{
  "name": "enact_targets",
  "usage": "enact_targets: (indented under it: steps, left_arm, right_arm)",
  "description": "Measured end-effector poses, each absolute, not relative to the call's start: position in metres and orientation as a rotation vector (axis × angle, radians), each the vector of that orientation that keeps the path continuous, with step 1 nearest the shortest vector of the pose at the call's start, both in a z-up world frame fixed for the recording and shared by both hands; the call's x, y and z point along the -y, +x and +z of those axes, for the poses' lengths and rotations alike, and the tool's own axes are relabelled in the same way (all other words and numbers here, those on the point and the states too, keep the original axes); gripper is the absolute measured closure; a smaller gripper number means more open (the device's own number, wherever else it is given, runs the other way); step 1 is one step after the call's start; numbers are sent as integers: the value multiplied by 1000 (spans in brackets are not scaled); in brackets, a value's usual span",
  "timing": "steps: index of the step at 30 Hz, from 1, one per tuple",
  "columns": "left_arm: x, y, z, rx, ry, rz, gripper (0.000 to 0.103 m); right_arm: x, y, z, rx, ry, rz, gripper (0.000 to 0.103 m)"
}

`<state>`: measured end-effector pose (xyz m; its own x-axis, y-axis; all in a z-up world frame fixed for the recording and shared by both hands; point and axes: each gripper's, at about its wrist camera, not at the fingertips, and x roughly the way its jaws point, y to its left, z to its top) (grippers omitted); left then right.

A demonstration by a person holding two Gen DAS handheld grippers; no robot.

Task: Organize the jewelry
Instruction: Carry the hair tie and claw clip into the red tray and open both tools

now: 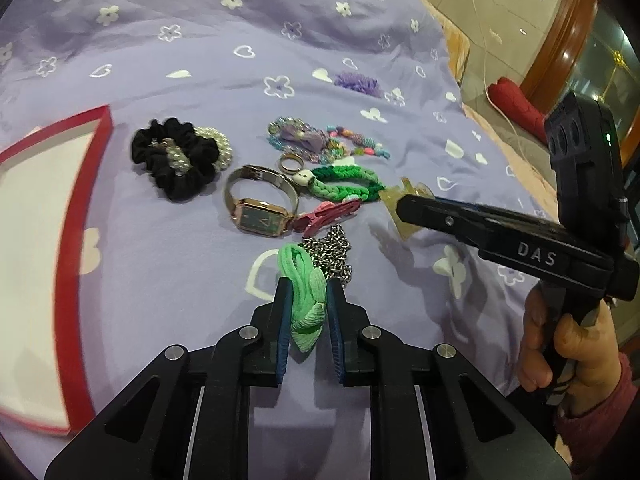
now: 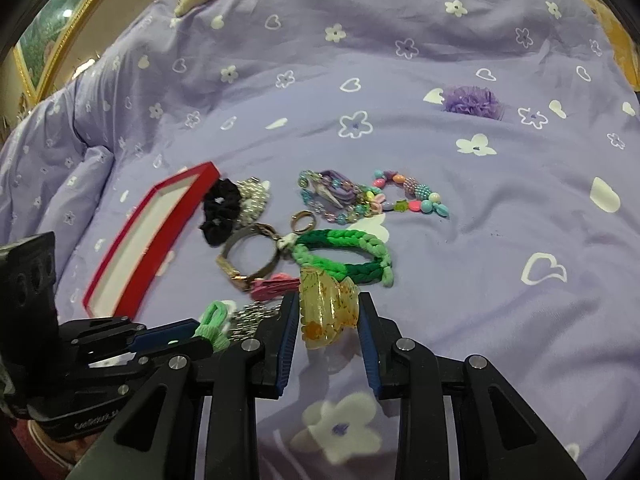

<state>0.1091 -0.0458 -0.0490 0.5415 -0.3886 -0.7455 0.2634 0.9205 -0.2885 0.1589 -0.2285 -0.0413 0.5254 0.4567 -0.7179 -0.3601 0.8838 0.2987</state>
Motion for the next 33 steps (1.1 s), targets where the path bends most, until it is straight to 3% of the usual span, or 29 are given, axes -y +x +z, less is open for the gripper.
enact_targets:
  steps: [13, 33]
  left_arm:
    - [-31, 72, -20, -834, -241, -245, 88]
    - [-155, 53, -21, -797, -316, -2, 88]
  right_arm:
    - [162, 133, -19, -876, 96, 657, 74]
    - [20, 124, -13, -897, -16, 906, 74]
